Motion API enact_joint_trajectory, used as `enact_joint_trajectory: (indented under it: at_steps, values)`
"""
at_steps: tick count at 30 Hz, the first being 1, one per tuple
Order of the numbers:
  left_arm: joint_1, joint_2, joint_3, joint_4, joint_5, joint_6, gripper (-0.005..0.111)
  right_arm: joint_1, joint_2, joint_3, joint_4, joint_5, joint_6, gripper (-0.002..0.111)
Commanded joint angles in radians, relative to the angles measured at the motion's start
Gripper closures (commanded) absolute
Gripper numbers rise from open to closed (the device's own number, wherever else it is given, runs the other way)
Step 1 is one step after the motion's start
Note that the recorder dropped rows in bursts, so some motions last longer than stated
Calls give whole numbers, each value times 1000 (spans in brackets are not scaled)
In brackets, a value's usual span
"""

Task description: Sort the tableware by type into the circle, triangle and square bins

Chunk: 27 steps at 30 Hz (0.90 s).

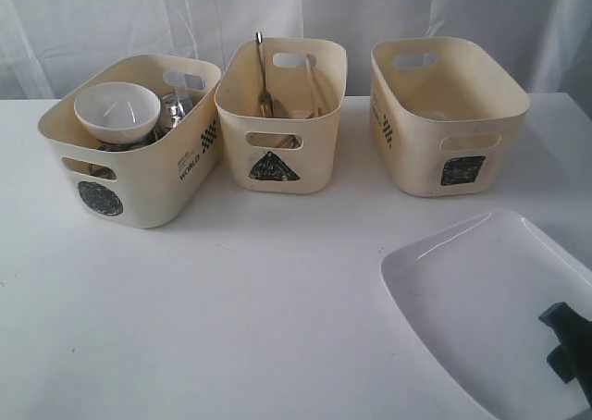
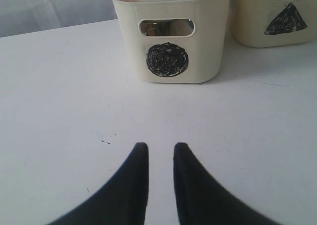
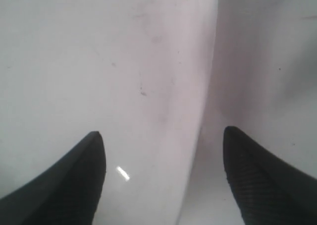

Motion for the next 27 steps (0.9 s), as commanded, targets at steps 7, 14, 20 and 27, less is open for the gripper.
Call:
enact_joint_trajectory:
  at_steps: [7, 14, 20, 27]
  values:
    - [3, -5, 4, -2, 4, -7, 81, -11, 96, -30, -12, -26, 4, 45]
    - [3, -5, 4, -2, 4, -7, 81, -11, 155, -32, -14, -76, 4, 69]
    - [3, -5, 4, -2, 4, -7, 81, -11, 188, -32, -14, -94, 4, 97]
    - [3, -5, 4, -2, 4, -7, 81, -11, 194, -32, -16, -101, -78, 106]
